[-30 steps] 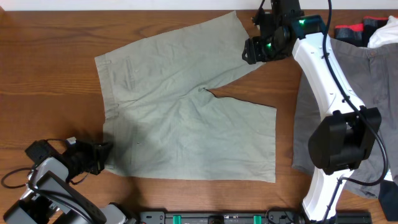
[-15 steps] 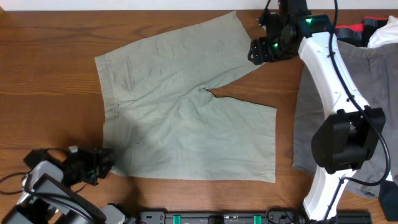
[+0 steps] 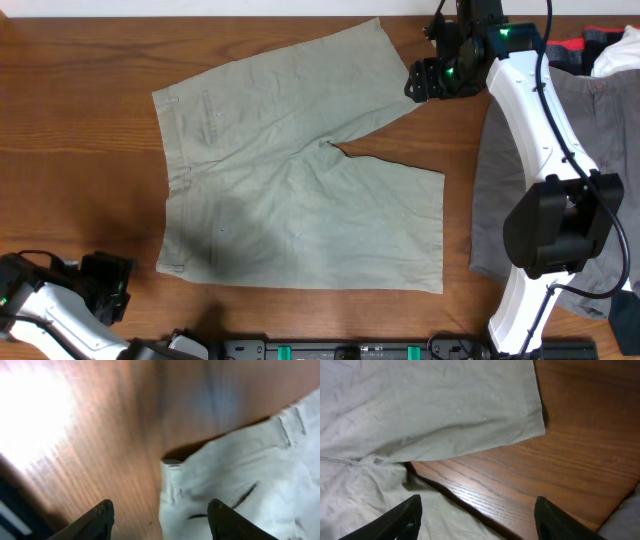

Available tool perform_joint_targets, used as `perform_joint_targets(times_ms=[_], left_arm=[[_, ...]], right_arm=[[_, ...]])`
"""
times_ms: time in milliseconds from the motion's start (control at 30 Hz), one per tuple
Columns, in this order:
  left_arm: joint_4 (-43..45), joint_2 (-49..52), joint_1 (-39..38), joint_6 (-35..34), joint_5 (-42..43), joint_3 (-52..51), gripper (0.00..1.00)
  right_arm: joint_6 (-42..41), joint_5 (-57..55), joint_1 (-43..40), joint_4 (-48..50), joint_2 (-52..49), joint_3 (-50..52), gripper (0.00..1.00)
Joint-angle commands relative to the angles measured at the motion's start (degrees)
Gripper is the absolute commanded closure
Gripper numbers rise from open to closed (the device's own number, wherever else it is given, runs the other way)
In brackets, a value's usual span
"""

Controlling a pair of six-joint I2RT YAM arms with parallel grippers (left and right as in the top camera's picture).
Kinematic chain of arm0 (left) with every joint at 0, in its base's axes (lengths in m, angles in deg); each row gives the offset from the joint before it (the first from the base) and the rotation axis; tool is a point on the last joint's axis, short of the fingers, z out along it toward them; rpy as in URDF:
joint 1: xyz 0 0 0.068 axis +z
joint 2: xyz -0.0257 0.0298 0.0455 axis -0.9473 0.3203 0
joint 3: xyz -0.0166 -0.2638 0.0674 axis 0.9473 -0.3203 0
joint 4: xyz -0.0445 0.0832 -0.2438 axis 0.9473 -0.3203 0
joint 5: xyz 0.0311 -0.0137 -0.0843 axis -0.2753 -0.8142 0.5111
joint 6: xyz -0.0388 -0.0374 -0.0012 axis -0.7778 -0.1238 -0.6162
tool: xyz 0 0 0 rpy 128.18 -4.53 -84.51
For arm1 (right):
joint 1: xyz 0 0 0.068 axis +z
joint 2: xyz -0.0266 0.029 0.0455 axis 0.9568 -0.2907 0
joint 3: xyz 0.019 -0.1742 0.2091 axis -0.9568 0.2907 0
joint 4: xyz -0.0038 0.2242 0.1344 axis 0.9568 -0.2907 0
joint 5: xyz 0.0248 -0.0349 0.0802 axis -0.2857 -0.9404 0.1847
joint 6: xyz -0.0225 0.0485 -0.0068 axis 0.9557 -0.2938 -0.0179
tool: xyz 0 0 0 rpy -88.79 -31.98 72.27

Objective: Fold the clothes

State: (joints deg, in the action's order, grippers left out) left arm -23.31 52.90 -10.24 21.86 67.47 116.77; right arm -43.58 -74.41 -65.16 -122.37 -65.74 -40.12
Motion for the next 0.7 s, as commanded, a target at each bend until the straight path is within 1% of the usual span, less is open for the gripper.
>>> perform_joint_targets(times_ms=[0, 133, 333, 467, 567, 667], left_arm=[[0.22, 1.22, 0.50, -2.40, -4.96, -1.31, 0.38], [2.34, 4.24, 0.48, -2.49, -6.88, -1.53, 0.41], [6.75, 8.52, -0.04, -2.51, -7.28, -4.63, 0.41], [10.95, 10.40, -2.56, -2.78, -5.70, -7.80, 0.41], [14.69, 10.64, -5.20, -5.29, -4.20, -9.68, 0.41], [18.99, 10.64, -8.59, -6.01, -4.26, -10.64, 0.41]], right_arm=[[-1.79, -0.11, -0.07, -0.81, -0.26, -0.04, 0.30], [-2.10, -0.11, -0.04, -1.64, -0.26, -0.02, 0.30], [-4.81, 0.09, 0.00, -2.67, -0.26, 0.00, 0.30], [-4.83, 0.33, 0.07, -3.39, -0.26, 0.00, 0.29], [-4.81, 0.50, 0.11, -3.74, -0.26, 0.00, 0.29], [-4.81, 0.98, 0.35, -4.00, -0.26, 0.00, 0.29]])
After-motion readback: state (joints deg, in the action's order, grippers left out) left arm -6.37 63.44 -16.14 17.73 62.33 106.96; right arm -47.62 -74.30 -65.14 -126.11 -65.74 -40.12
